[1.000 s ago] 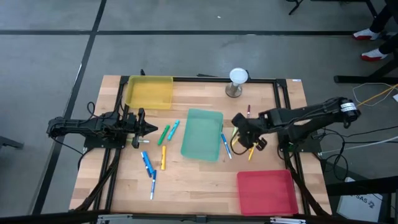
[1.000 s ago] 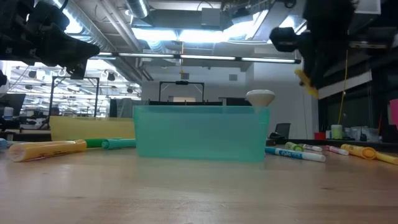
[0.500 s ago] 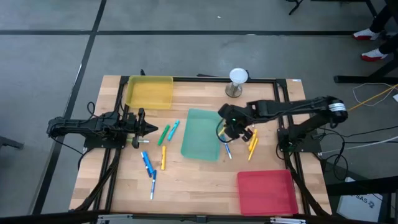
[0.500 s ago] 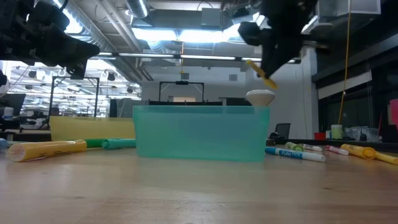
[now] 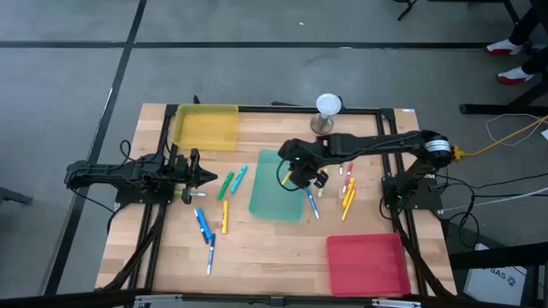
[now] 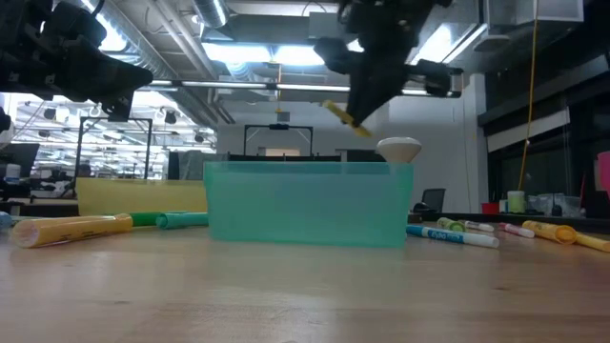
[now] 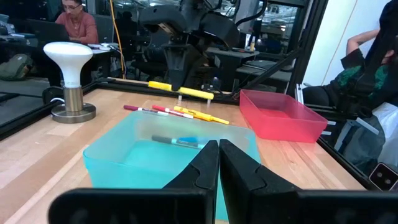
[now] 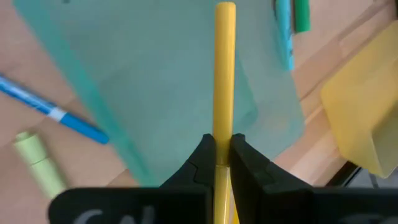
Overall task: Pick & Place Markers
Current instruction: Put the right yellow pen into the green bin
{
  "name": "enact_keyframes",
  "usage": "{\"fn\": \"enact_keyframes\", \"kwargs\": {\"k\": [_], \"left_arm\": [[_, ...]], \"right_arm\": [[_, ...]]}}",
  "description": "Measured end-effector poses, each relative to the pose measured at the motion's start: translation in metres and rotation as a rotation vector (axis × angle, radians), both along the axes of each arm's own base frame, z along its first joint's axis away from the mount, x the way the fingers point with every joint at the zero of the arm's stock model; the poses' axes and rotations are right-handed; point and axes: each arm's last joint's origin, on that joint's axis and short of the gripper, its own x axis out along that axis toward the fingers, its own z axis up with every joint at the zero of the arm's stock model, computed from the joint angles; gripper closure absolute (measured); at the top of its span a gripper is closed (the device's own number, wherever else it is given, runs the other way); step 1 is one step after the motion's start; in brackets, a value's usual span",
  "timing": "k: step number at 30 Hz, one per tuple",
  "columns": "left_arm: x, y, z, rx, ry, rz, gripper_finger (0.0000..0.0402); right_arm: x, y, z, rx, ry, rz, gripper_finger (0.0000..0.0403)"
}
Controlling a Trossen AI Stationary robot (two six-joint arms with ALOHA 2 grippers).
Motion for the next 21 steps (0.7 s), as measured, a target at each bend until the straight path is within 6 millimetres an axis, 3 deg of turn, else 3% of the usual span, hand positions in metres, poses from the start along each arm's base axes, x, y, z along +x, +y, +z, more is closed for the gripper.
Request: {"fn": "enact_keyframes", "kwargs": {"k": [10,21], "left_arm": [[0.000,0.000,0.000,0.000,0.000,0.000,0.0390],[0.000,0.000,0.000,0.000,0.000,0.000,0.0389]], "right_arm": [[0.034,-0.005,-0.021,0.012,-0.017,0.026,0.0376],[0.047,-0.013,-0.054,0.023,0.060,0.006,0.0376]]}}
